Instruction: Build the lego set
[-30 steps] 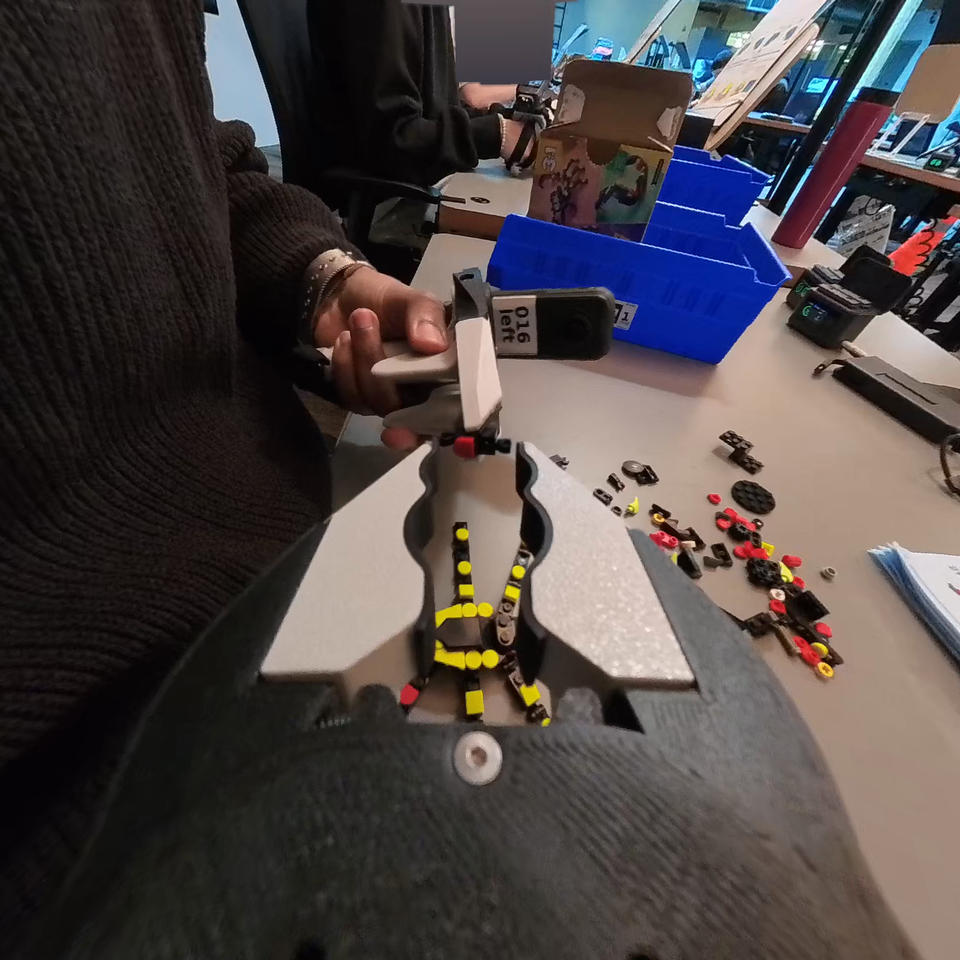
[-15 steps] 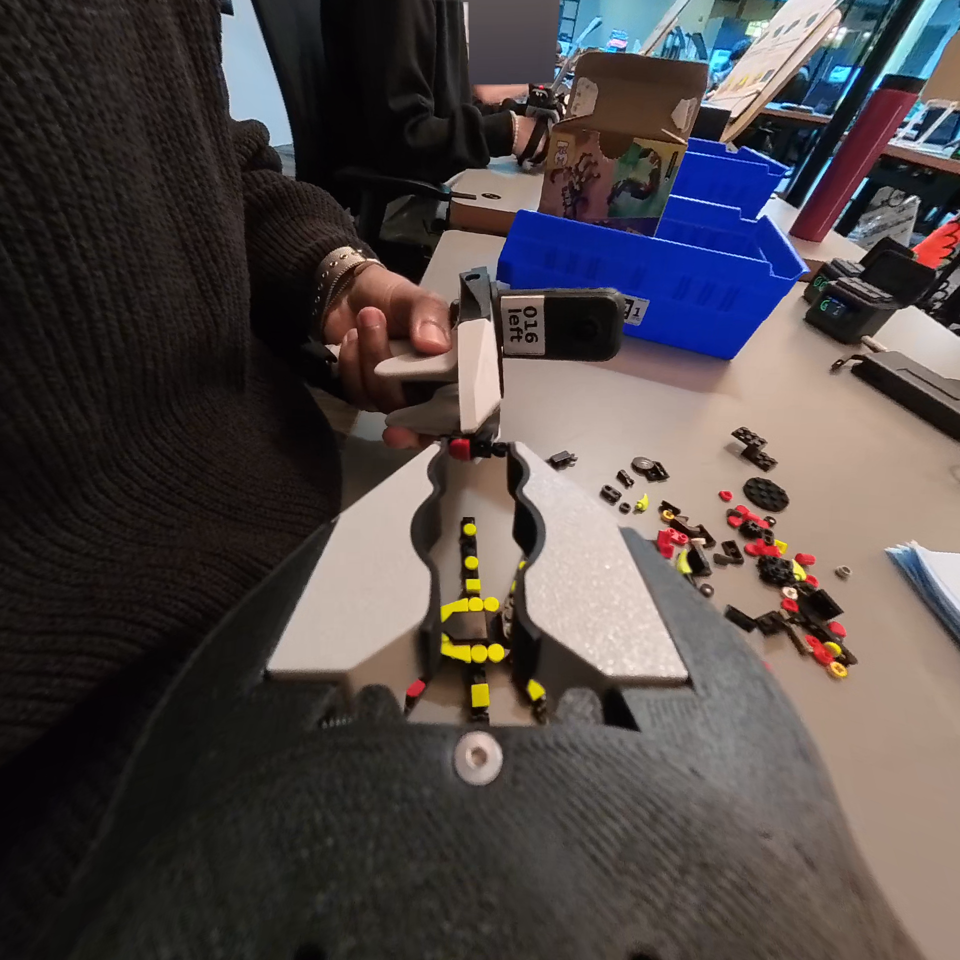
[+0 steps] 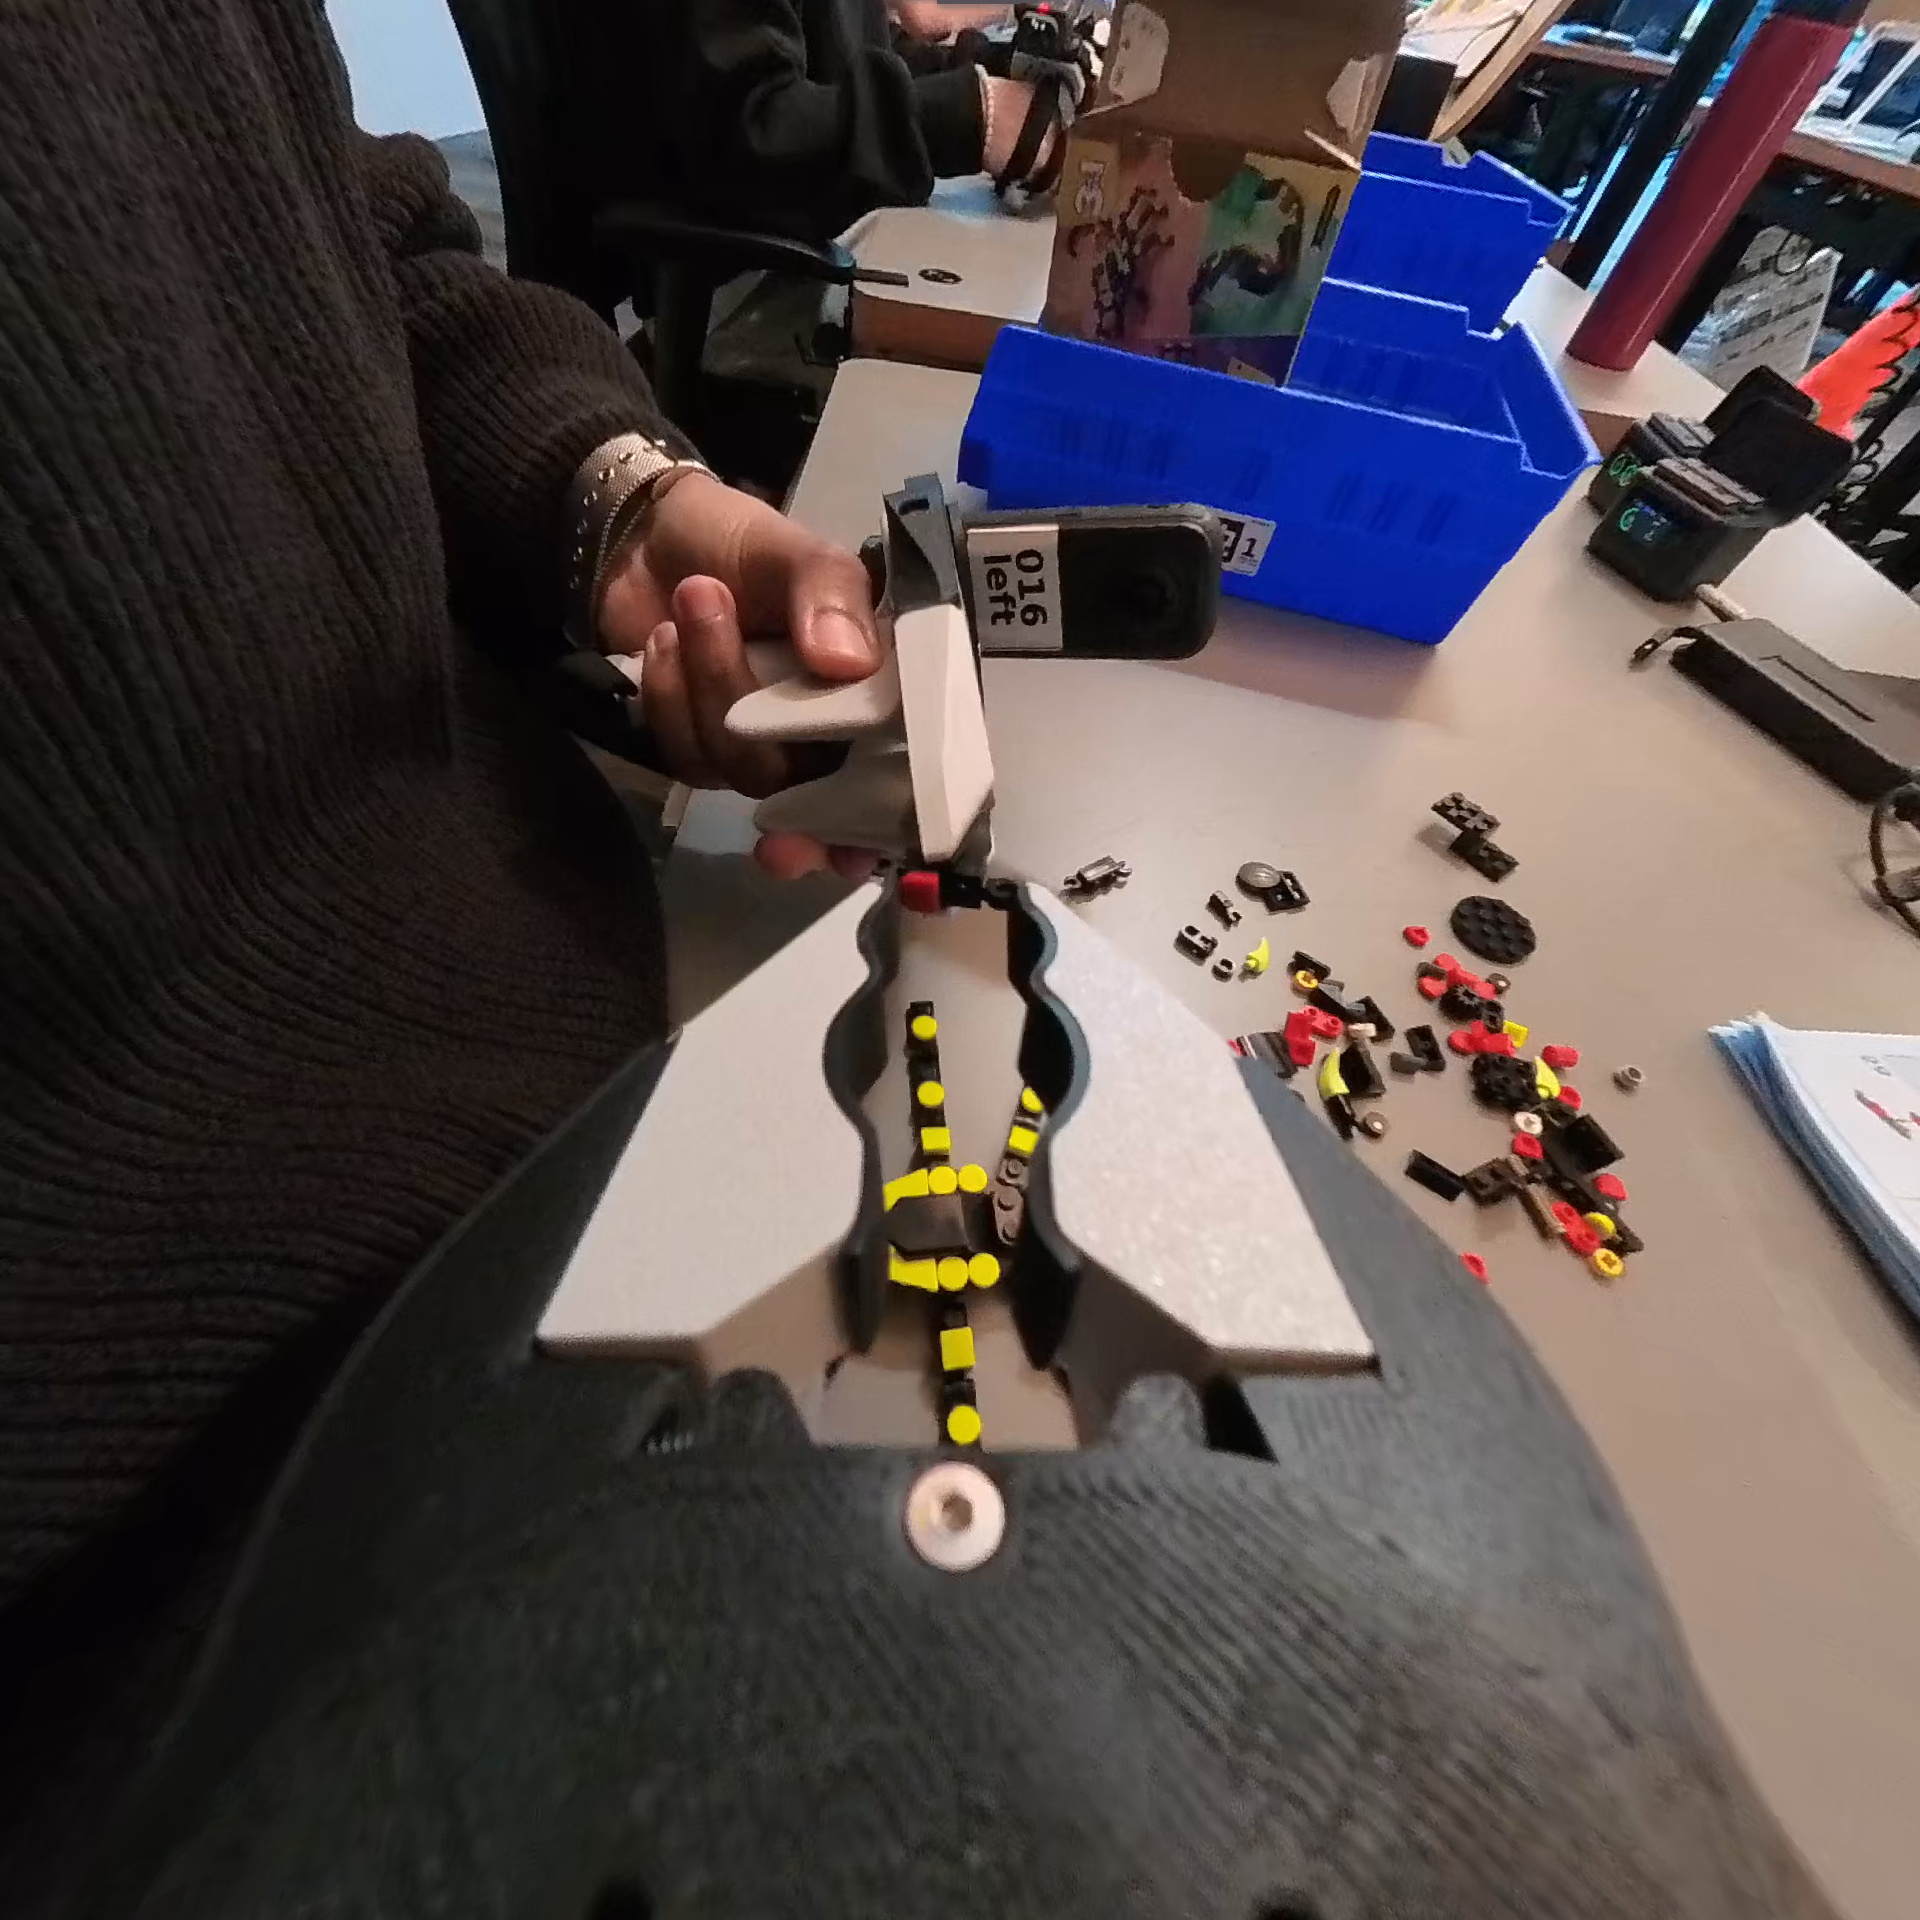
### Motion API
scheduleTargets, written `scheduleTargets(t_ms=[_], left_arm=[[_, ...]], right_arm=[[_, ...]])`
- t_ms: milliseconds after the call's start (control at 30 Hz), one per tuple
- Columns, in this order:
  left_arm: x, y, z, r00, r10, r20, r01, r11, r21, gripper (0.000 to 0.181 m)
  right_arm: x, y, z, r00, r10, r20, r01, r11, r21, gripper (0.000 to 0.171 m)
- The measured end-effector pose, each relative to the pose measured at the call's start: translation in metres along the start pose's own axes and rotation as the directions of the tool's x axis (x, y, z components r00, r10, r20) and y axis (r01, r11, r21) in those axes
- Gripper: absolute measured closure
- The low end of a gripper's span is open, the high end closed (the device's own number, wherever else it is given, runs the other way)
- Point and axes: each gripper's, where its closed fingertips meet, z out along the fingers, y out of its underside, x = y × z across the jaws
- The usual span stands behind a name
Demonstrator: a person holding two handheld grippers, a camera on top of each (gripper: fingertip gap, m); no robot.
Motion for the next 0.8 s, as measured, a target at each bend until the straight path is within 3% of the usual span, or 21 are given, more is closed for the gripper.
scheduleTargets(t_ms=[467, 500, 567, 600, 700, 800], left_arm=[[-0.001, -0.006, 0.0, 0.999, 0.015, 0.043, -0.018, 0.998, 0.066, 0.178], [-0.001, -0.008, -0.001, 0.999, 0.018, 0.049, -0.022, 0.997, 0.08, 0.176], [0.0, -0.059, -0.048, 0.998, 0.017, 0.056, -0.035, 0.94, 0.339, 0.181], [-0.006, -0.073, -0.07, 0.986, 0.072, 0.148, -0.122, 0.923, 0.366, 0.181], [0.002, -0.059, -0.047, 0.969, 0.167, 0.182, -0.211, 0.942, 0.262, 0.181], [-0.005, -0.048, -0.038, 0.98, 0.124, 0.155, -0.158, 0.961, 0.227, 0.181]], right_arm=[[0.008, 0.0, -0.002, 0.999, -0.009, -0.031, 0.008, 1.0, -0.022, 0.152], [0.011, 0.002, -0.006, 0.999, -0.015, -0.049, 0.014, 0.999, -0.03, 0.171], [0.02, -0.005, -0.028, 0.998, 0.004, -0.068, -0.001, 0.999, 0.047, 0.171], [0.026, -0.007, -0.037, 0.996, 0.024, -0.089, -0.017, 0.997, 0.074, 0.171], [0.034, -0.002, -0.034, 0.993, 0.04, -0.113, -0.034, 0.998, 0.052, 0.171], [0.036, 0.007, -0.023, 0.99, 0.088, -0.107, -0.082, 0.995, 0.058, 0.171]])
